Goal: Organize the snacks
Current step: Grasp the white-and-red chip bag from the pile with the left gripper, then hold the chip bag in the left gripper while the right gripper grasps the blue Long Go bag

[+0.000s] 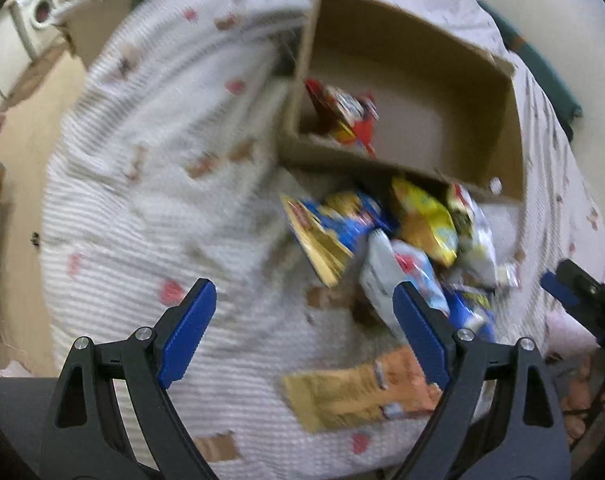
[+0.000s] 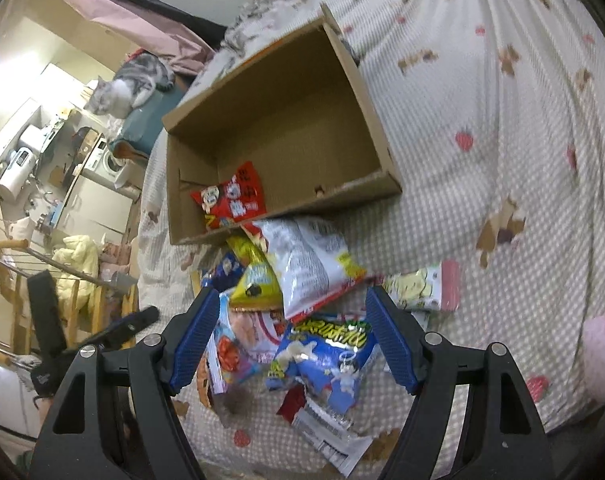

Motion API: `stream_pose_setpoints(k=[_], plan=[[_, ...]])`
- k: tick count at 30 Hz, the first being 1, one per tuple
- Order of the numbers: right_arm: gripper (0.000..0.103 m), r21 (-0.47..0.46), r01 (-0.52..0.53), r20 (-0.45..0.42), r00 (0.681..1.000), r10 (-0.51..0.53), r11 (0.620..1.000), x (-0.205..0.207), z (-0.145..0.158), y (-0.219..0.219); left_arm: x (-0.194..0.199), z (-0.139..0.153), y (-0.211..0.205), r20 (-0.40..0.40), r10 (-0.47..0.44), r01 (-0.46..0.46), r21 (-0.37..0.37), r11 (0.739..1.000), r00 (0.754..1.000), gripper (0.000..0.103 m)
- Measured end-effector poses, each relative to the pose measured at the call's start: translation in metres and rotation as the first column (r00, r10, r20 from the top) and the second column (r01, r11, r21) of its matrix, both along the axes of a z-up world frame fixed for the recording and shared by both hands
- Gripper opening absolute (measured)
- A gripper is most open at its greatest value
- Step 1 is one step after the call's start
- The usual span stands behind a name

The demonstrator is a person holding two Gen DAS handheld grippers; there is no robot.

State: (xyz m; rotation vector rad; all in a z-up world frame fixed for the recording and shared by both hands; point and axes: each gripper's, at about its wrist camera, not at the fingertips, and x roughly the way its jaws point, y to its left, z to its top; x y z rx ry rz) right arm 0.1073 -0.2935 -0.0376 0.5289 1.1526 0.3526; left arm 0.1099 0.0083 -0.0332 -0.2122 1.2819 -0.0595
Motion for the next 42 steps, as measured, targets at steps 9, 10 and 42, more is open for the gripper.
stream_pose_setpoints(k=[9, 10, 42], plan=[[0.078, -0.024, 0.021, -0.014, 1.0, -0.022, 0.999, -0.003, -0.003, -0.007, 0.019, -0.029, -0.049, -0.101, -0.061, 0.048, -0.122, 0.991, 0.993, 0.088], [0.078, -0.025, 0.025, -0.016, 1.0, -0.025, 0.999, -0.004, -0.004, -0.01, 0.022, -0.032, -0.055, -0.103, -0.07, 0.056, -0.134, 0.989, 0.992, 0.088], [0.078, -0.069, -0.115, -0.29, 0.953, 0.091, 0.991, 0.005, -0.063, 0.025, 0.004, 0.063, 0.009, 0.131, -0.036, 0.042, -0.04, 0.998, 0.991, 0.035]])
